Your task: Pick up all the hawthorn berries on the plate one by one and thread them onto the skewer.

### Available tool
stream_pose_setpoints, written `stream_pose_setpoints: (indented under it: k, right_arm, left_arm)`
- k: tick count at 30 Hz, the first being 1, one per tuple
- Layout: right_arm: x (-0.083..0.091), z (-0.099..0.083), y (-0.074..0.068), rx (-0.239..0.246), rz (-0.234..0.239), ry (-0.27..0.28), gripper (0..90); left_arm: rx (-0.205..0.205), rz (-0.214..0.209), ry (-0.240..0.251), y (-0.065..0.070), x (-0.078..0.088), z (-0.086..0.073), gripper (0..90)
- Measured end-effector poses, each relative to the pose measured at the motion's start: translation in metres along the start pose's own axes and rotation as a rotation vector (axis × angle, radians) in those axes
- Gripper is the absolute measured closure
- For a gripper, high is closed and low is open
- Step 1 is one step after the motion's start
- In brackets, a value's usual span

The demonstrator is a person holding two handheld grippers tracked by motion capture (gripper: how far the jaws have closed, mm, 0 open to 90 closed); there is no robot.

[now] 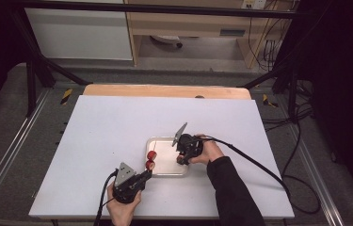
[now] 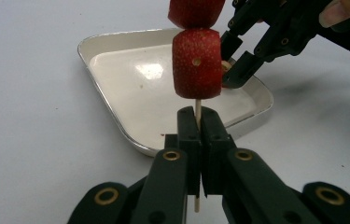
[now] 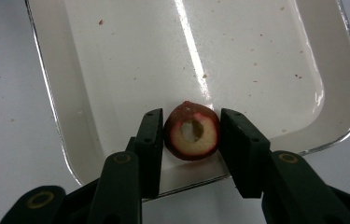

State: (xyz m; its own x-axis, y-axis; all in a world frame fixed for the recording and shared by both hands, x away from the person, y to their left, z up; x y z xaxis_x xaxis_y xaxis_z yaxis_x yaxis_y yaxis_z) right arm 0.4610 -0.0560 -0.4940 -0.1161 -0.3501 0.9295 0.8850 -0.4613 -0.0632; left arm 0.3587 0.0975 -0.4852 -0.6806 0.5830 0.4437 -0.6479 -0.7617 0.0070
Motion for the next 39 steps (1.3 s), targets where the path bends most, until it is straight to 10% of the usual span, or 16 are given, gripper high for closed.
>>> stream_pose_setpoints:
  k: [7,17,27,39]
  right_arm:
    - [0.004,0.004,-0.001,-0.059,-0.016,0.036,61.2]
    - [0.041,0.025,-0.008,-0.314,0.044,0.319,61.3]
    - [0.071,0.031,-0.010,-0.623,0.198,0.592,61.4]
    - [0.104,0.031,-0.014,-0.808,0.352,0.943,61.4]
  left_arm:
    - [0.001,-0.002,0.005,0.001,0.000,0.001,88.4]
    - [0.003,-0.007,0.024,0.004,0.000,0.003,88.4]
    - [0.005,-0.013,0.041,0.010,-0.001,0.006,88.4]
    - [-0.003,-0.027,0.056,0.021,-0.004,0.013,88.4]
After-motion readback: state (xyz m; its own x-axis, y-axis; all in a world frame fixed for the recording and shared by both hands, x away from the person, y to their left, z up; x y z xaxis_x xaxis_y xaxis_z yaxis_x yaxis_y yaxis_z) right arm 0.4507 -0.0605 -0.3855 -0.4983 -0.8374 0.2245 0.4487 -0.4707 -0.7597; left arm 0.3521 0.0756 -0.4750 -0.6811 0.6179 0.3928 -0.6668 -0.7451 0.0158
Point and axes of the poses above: each handheld gripper's, and its own axes: x roughly backward along the jaws, z roughly out of its top, y roughly to its right, the point moved 8 cm from there along -x, roughly forward along the jaws, and after that the axes turned 12 degrees about -x, right-handed, at the moved point
